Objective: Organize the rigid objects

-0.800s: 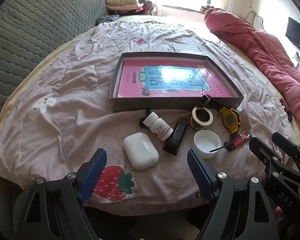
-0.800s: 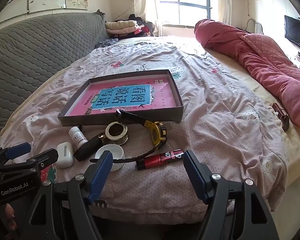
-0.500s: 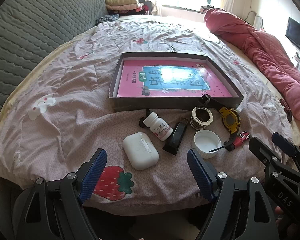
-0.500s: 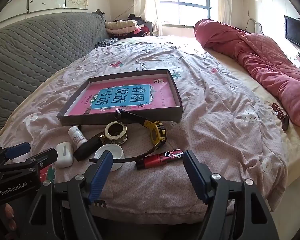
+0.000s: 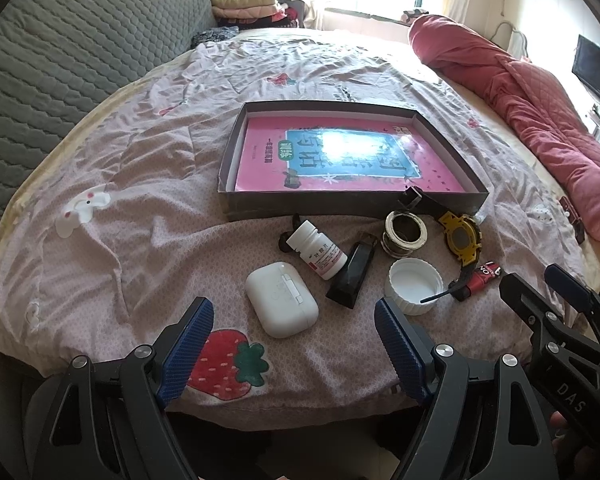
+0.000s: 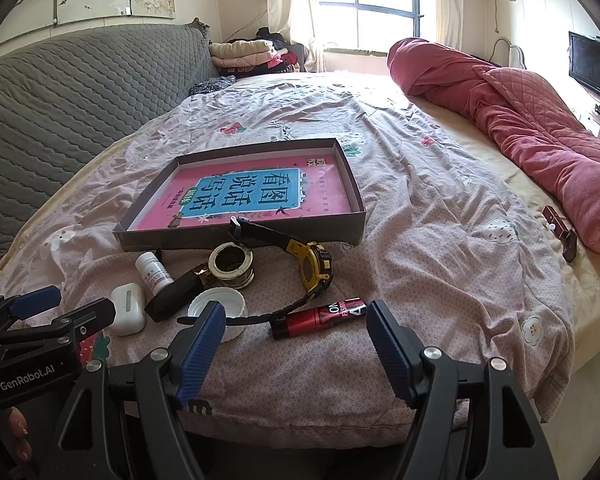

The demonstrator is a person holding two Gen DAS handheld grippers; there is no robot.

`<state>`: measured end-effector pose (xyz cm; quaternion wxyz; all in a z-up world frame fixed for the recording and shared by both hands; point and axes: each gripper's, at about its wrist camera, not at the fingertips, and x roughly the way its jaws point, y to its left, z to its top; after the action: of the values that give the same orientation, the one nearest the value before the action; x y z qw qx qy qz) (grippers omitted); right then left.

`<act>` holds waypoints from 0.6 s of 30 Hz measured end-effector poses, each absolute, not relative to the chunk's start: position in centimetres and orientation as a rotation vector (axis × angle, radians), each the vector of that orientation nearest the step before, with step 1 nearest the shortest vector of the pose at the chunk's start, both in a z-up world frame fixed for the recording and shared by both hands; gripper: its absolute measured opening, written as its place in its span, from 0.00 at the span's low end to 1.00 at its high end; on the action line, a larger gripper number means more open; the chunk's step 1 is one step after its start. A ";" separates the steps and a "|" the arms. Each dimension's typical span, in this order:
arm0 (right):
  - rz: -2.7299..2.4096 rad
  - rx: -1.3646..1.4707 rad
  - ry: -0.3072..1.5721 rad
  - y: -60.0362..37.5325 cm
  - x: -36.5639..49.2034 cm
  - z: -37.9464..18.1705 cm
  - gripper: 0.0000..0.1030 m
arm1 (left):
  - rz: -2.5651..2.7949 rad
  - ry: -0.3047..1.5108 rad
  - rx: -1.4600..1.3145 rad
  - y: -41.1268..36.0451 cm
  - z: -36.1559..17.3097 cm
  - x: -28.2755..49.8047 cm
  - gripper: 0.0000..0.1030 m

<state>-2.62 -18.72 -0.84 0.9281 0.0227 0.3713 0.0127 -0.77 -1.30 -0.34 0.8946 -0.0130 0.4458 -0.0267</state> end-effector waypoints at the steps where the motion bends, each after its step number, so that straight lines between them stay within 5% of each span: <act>1: 0.027 0.048 0.763 -18.7 -2.6 -0.9 0.70 | -0.056 0.925 -0.029 -1.3 -0.4 -0.7 0.81; 18: -0.011 0.058 0.788 -19.8 -2.1 -2.1 0.70 | 0.012 1.019 -0.110 1.5 -3.2 1.0 0.81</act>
<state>-2.14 -19.79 -2.07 0.9230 0.0284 0.3836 -0.0055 0.96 1.52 -3.24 0.8715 -0.0526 0.4876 0.0057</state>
